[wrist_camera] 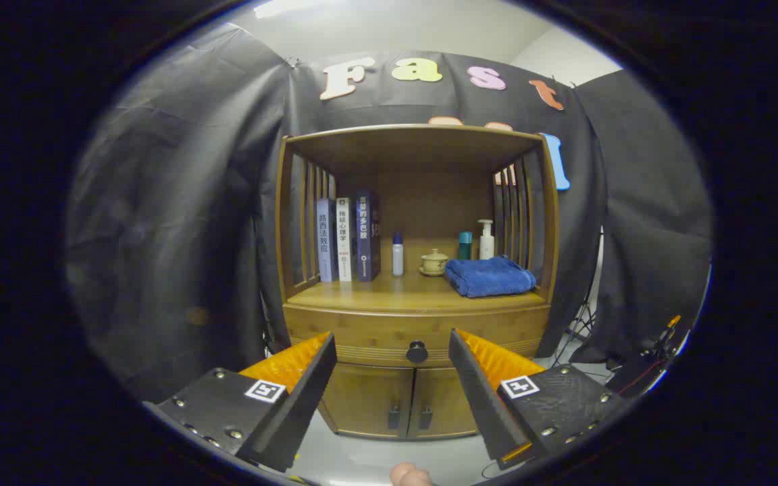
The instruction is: Pull open the drawer, take out the items inside it, and place them on the countertop above the cabinet.
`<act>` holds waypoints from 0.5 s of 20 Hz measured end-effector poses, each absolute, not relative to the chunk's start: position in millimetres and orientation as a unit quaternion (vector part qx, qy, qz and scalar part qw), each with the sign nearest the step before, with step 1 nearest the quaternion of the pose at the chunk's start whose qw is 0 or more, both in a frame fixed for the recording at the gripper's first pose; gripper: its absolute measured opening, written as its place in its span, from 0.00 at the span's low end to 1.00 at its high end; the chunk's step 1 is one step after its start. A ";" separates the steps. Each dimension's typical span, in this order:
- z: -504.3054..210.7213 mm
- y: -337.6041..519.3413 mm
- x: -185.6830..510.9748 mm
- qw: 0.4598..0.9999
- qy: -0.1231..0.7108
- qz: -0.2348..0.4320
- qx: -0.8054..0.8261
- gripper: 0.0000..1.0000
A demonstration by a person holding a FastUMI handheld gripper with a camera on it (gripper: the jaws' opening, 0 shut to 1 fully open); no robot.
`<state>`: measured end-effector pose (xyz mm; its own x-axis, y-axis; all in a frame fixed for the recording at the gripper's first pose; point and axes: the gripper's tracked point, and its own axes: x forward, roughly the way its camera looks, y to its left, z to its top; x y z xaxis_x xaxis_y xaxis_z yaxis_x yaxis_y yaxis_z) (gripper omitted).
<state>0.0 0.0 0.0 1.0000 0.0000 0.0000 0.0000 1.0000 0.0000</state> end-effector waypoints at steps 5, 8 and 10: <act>-10.3 -7.2 5.3 1.000 0.012 -0.007 0.009 1.00; -13.0 -10.8 7.2 1.000 0.012 -0.011 0.015 1.00; -14.1 -12.5 8.0 1.000 0.011 -0.015 0.020 1.00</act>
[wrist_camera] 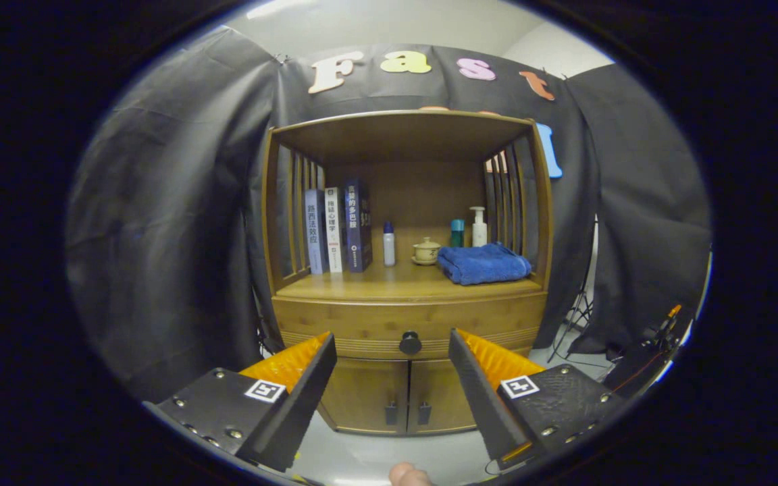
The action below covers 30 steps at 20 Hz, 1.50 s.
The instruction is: Pull open the drawer, take out the items inside it, and place them on the countertop above the cabinet.
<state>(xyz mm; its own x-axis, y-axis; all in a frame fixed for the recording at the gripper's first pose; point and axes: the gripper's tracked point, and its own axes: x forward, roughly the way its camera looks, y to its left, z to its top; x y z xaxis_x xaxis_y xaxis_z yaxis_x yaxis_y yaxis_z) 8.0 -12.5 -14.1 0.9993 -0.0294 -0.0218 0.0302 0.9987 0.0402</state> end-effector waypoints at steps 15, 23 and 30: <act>-52.4 -14.3 63.2 0.999 0.006 -0.027 0.034 1.00; -109.5 -33.1 161.8 0.997 0.027 -0.058 0.033 1.00; -135.6 -53.9 222.0 0.994 0.063 -0.085 0.024 0.84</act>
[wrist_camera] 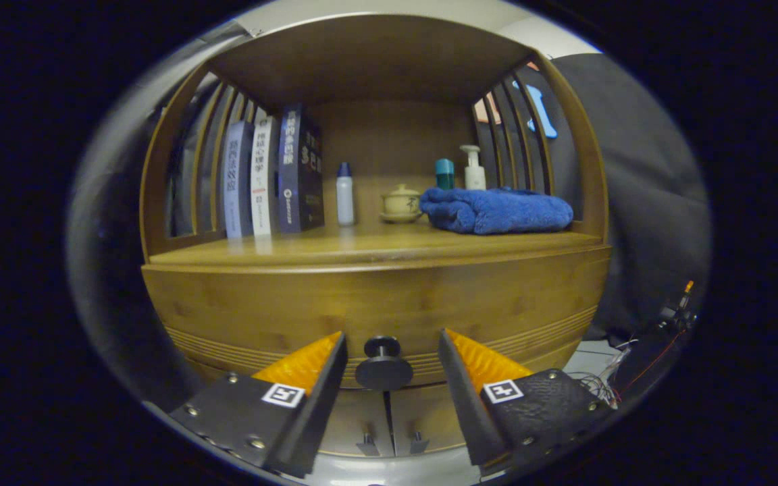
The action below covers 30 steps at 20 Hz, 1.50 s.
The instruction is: Pull open the drawer, take out the items inside it, and place them on the countertop above the cabinet.
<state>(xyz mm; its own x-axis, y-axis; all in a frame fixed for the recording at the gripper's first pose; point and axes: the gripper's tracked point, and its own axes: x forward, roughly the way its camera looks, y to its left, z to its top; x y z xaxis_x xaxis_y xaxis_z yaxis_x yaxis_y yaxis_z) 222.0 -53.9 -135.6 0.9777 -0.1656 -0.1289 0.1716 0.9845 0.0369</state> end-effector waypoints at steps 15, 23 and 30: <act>-142.2 -40.7 161.6 0.997 0.061 -0.049 0.008 0.31; -148.8 -43.5 91.8 0.996 0.074 -0.049 0.021 0.31; -158.4 -37.5 62.7 0.996 0.083 -0.043 0.014 0.31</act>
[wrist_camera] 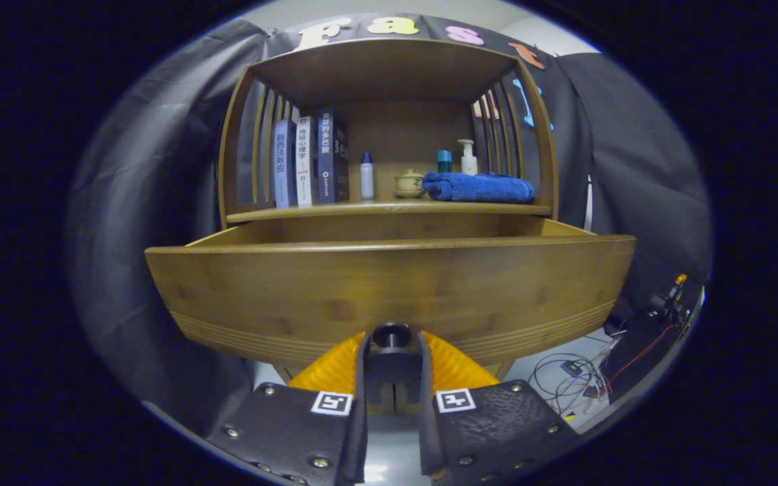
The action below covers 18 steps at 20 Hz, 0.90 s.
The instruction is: Pull open the drawer, take out the items inside it, and place them on the countertop above the cabinet.
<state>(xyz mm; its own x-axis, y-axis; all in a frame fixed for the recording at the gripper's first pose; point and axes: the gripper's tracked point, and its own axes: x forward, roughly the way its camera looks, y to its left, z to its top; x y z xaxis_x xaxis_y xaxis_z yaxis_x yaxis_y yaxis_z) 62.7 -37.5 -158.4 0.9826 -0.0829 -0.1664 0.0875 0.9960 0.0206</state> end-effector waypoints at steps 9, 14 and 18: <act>-158.6 -37.4 56.9 0.996 0.078 -0.039 0.031 0.31; -153.9 -37.7 42.9 0.996 0.069 -0.044 0.045 0.31; -154.4 -37.3 41.2 0.995 0.076 -0.040 0.051 0.31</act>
